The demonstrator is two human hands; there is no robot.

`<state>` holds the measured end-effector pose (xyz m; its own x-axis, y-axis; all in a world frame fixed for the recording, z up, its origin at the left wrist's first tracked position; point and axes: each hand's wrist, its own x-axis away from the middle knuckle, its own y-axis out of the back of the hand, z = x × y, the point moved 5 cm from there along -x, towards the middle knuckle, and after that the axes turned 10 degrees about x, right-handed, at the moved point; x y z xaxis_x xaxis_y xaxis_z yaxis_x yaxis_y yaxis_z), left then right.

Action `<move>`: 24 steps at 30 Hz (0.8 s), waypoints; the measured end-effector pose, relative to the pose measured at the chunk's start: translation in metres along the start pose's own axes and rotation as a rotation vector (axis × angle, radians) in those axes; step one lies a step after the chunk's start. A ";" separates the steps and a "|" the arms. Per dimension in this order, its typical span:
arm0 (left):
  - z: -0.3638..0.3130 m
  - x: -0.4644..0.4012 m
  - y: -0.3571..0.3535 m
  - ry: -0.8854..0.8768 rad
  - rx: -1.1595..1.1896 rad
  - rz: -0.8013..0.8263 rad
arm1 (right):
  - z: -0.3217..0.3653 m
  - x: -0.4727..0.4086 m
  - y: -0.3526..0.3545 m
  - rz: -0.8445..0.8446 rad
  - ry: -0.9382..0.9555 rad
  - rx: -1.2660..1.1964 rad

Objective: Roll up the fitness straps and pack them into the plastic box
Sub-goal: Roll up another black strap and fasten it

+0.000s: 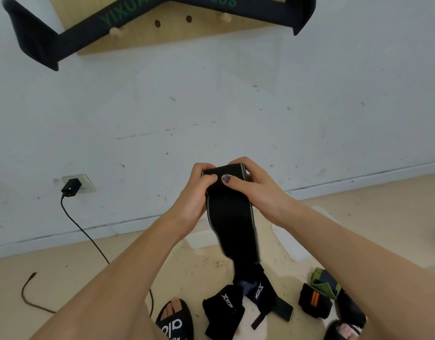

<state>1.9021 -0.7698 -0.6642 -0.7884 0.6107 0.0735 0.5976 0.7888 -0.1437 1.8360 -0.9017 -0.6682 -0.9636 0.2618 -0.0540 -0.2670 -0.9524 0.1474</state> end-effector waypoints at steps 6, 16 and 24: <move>-0.005 0.001 0.003 -0.063 -0.046 -0.004 | -0.003 0.002 -0.003 0.061 -0.146 0.009; -0.001 0.000 -0.001 0.022 0.039 -0.005 | 0.001 0.001 0.000 0.018 -0.032 0.003; -0.008 0.002 0.000 -0.025 -0.073 -0.044 | 0.001 0.001 -0.003 0.028 -0.080 0.072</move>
<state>1.9016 -0.7679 -0.6565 -0.8172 0.5739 0.0532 0.5704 0.8185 -0.0687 1.8358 -0.8984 -0.6682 -0.9680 0.2493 0.0302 -0.2370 -0.9466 0.2184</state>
